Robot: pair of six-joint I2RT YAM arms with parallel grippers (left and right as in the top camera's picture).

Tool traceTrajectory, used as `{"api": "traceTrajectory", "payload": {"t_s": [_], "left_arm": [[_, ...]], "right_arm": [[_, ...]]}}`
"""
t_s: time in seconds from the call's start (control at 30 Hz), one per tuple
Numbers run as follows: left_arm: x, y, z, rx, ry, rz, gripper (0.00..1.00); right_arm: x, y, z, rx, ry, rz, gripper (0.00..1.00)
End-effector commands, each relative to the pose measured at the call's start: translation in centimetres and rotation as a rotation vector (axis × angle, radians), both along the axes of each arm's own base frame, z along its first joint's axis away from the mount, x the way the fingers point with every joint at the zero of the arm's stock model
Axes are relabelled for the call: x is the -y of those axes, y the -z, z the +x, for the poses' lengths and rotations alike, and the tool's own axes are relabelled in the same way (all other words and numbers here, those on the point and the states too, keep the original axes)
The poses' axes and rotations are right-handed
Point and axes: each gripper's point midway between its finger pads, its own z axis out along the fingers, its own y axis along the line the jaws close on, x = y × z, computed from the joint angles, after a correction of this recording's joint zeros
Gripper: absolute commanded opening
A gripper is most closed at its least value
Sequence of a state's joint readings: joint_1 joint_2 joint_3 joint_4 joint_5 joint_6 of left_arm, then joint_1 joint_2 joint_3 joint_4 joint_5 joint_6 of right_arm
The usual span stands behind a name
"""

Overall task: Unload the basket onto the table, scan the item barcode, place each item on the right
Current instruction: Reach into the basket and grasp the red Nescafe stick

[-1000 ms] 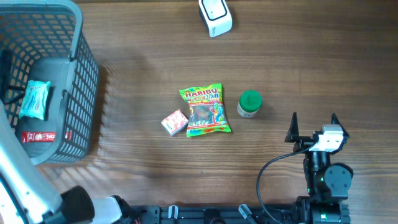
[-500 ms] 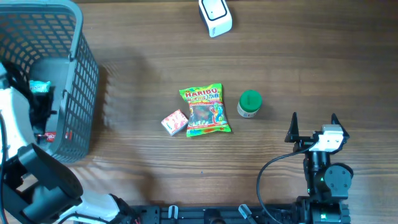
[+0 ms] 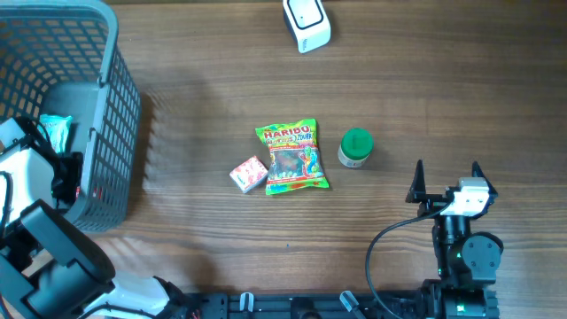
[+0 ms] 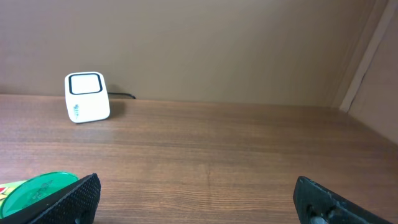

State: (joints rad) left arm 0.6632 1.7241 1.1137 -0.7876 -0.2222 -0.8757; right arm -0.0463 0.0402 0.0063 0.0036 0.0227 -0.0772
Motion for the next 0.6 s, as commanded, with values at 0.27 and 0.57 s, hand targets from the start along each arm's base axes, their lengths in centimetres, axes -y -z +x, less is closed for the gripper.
{"api": "traceTrajectory", "payload": {"t_s": [0.27,0.57], "left_arm": [[1.1,7.3,-1.4,-0.141,0.004,-0.122,0.60],[2.7,8.5,0.8,-0.054,0.115,-0.240,0.04]], "right_arm": [[-0.1,-0.2,0.0,0.007,-0.005,-0.009,1.00],[-0.1,-0.2,0.0,0.007,-0.005,-0.009,1.00]]}}
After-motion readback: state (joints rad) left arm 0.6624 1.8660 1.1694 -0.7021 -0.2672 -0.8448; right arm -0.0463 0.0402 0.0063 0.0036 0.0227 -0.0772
